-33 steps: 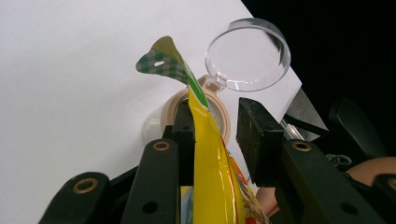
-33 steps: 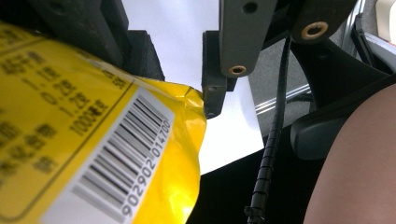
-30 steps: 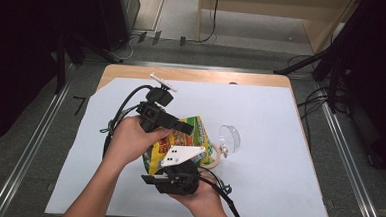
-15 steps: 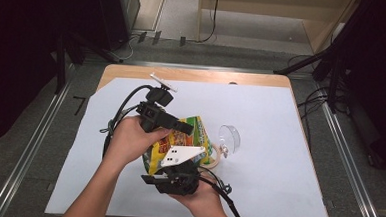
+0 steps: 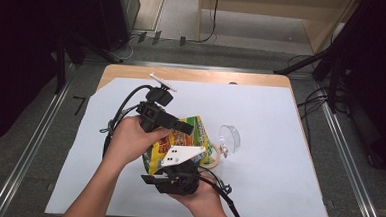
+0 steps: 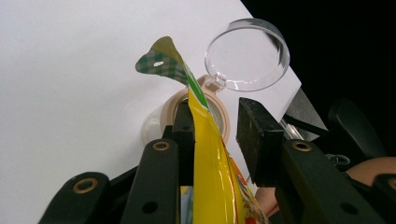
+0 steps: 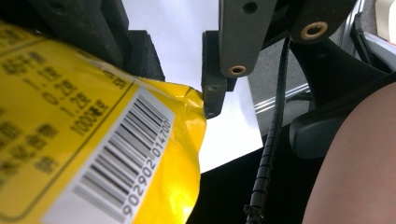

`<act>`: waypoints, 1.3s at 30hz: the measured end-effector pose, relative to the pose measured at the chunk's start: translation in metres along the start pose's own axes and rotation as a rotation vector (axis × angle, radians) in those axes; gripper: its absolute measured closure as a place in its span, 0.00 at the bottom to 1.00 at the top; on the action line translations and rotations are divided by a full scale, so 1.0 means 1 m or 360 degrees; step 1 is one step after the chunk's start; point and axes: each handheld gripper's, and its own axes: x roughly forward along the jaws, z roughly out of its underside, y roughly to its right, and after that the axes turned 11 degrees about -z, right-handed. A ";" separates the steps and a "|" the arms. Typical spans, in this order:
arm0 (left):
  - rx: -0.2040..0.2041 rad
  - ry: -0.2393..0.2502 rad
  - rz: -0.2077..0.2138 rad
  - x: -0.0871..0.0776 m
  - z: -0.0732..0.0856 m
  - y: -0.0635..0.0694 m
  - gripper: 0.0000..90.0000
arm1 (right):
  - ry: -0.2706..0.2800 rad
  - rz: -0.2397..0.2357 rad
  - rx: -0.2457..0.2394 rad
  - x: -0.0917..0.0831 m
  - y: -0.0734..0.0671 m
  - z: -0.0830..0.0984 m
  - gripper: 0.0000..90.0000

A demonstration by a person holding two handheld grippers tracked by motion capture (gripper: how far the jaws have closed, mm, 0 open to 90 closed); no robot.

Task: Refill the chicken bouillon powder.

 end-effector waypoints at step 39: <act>0.0014 -0.0005 -0.0002 0.000 0.000 0.001 0.77 | 0.0008 0.0012 -0.0014 0.000 -0.001 0.002 0.80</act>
